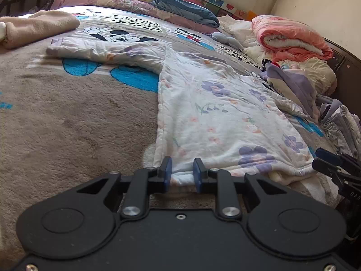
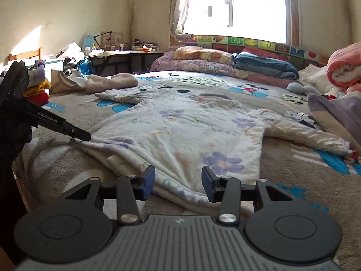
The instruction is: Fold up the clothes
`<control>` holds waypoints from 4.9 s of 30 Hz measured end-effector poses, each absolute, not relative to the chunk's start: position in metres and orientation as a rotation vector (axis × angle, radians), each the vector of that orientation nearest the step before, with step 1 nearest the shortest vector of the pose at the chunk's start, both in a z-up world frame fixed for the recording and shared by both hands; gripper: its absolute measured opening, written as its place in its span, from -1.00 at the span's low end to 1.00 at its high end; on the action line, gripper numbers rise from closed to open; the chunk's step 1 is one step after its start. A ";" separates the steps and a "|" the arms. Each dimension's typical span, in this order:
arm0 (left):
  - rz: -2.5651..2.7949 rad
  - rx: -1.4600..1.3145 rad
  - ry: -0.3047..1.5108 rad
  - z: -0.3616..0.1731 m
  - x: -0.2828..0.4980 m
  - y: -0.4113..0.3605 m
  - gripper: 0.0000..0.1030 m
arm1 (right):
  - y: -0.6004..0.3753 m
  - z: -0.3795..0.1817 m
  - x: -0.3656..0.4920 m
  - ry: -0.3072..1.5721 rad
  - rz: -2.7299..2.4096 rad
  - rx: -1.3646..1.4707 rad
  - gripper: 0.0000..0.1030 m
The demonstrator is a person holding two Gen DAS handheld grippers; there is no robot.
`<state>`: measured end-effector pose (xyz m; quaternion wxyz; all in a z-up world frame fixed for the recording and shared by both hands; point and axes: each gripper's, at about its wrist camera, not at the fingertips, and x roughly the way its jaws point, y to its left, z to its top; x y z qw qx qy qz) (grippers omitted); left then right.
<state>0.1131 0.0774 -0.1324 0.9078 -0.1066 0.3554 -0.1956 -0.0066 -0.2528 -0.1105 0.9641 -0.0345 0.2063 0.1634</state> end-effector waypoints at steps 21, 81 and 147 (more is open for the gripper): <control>-0.375 -0.296 0.649 -0.109 0.104 0.087 -0.46 | -0.284 -0.119 0.002 0.505 0.215 0.081 0.08; -0.317 0.015 0.870 -0.096 0.345 -0.124 -0.49 | -0.215 -0.140 0.054 0.564 0.607 0.084 0.06; -0.657 0.940 0.416 -0.118 0.220 -0.373 -0.05 | -0.500 -0.166 0.011 0.200 -0.147 1.132 0.37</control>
